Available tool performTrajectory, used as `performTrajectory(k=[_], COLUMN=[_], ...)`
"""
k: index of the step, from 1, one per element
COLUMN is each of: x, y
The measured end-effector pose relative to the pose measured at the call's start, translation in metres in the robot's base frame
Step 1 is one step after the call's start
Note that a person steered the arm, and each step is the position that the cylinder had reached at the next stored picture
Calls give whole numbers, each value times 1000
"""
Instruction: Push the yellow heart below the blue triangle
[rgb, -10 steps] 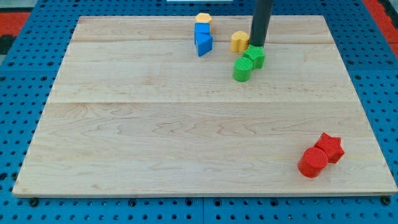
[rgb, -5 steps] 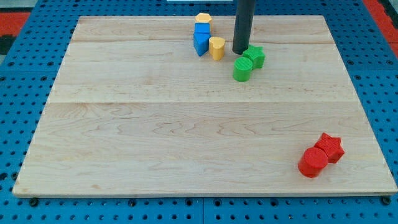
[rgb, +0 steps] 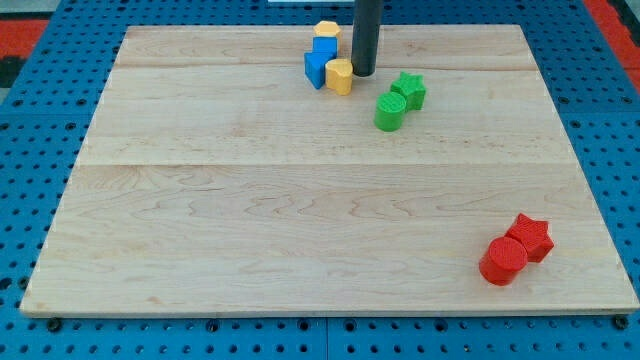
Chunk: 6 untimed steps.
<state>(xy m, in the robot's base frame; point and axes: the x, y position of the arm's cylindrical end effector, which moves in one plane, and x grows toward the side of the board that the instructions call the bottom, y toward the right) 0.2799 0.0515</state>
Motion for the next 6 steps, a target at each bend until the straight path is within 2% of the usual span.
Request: performTrajectory(k=[3, 5, 6], x=[-25, 21, 23], y=[0, 0, -4])
